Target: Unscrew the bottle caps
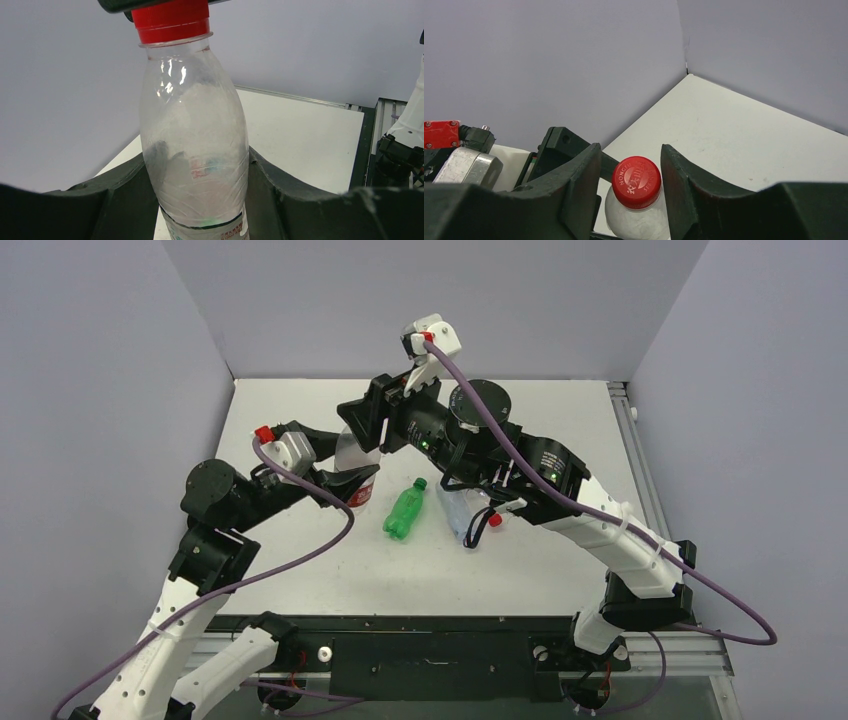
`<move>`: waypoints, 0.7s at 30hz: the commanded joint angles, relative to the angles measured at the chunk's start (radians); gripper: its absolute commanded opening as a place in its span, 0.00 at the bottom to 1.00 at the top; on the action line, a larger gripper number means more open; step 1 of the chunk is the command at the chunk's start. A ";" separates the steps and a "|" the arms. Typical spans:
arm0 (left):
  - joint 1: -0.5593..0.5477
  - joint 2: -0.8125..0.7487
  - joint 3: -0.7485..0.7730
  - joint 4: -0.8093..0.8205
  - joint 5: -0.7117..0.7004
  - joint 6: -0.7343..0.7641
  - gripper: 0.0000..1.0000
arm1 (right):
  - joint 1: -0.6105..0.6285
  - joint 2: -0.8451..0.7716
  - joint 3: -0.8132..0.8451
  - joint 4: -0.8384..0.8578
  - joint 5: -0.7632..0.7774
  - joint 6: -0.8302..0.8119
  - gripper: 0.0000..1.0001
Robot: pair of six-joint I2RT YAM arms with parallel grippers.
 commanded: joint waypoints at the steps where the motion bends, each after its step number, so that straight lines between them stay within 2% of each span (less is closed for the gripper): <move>1: 0.002 -0.007 0.043 0.013 -0.001 -0.016 0.12 | 0.005 -0.012 0.000 0.004 -0.003 -0.014 0.43; 12: 0.002 -0.011 0.060 0.020 0.004 -0.024 0.11 | 0.002 -0.009 0.002 -0.013 0.076 -0.026 0.44; 16: 0.002 -0.008 0.060 0.019 0.010 -0.026 0.12 | -0.001 -0.017 -0.006 -0.005 0.075 -0.026 0.31; 19: 0.002 -0.005 0.061 0.021 0.015 -0.030 0.11 | 0.000 -0.030 -0.028 0.017 0.053 -0.023 0.08; 21: 0.002 -0.001 0.059 0.025 0.021 -0.033 0.11 | -0.001 -0.034 -0.034 0.023 0.029 -0.020 0.00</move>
